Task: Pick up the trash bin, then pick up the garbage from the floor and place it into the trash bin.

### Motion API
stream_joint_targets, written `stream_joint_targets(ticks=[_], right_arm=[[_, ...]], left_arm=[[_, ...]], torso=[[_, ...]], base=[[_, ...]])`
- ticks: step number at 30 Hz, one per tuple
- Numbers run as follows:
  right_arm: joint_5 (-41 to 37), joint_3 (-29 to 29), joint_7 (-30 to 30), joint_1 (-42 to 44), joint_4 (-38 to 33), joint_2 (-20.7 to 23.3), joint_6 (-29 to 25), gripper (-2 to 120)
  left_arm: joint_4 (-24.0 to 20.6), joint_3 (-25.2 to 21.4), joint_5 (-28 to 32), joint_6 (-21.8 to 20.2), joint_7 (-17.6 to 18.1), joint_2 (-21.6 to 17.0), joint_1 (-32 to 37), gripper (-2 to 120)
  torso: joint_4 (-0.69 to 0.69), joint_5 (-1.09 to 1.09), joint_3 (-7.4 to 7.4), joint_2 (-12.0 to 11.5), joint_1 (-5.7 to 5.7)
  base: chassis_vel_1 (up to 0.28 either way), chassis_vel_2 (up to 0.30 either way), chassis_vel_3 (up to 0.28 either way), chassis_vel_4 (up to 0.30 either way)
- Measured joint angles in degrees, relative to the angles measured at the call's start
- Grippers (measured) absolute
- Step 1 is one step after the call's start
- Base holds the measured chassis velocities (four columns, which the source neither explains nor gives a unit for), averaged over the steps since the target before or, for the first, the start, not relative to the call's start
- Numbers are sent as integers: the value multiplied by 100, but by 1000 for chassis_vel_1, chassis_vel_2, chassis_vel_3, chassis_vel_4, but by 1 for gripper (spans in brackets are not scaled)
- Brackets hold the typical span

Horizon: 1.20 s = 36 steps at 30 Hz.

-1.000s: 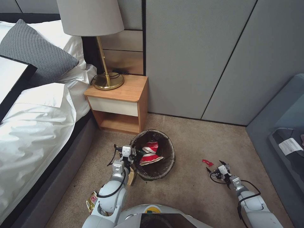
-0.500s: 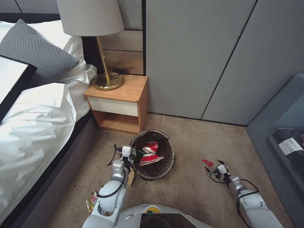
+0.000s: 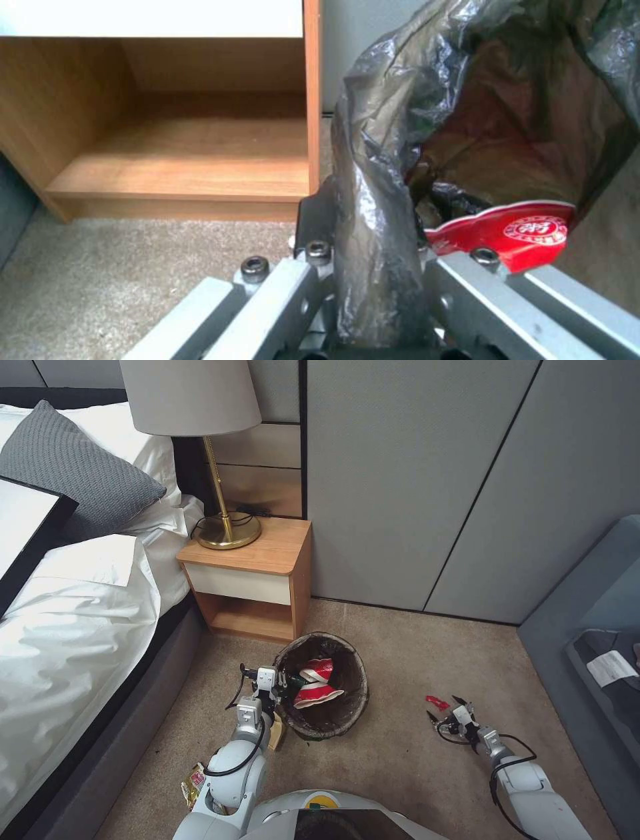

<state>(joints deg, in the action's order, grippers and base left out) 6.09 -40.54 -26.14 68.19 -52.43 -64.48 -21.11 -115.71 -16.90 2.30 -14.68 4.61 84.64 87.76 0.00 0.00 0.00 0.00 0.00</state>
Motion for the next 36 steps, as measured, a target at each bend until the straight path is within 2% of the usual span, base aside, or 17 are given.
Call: stream_joint_targets(ticks=[11, 19, 22, 26, 29, 36], right_arm=[[104, 0, -141, -345, 628, -37, -206, 100], [114, 0, -144, -480, 817, -30, -228, 100], [78, -12, -135, -657, 1081, 3, -290, 90], [69, -13, -140, -724, 1180, 13, -336, 85], [68, -16, -207, -905, 1450, 3, -414, 73], [80, -20, -242, -983, 1663, -57, -495, 57]], left_arm=[[0, 1, 0, 0, 0, 0, 0, 0], [0, 1, 0, 0, 0, 0, 0, 0], [0, 0, 0, 0, 0, 0, 0, 0], [0, 0, 0, 0, 0, 0, 0, 0], [0, 0, 0, 0, 0, 0, 0, 0], [0, 0, 0, 0, 0, 0, 0, 0]], torso=[[0, 0, 0, 0, 0], [-1, -1, 0, 0, 0], [1, 0, 0, 0, 0], [0, 0, 0, 0, 0], [-2, -3, 0, 0, 0], [-3, -5, -1, 1, -1]], base=[[0, 0, 0, 0], [0, 0, 0, 0], [0, 0, 0, 0], [0, 0, 0, 0], [0, 0, 0, 0], [0, 0, 0, 0]])
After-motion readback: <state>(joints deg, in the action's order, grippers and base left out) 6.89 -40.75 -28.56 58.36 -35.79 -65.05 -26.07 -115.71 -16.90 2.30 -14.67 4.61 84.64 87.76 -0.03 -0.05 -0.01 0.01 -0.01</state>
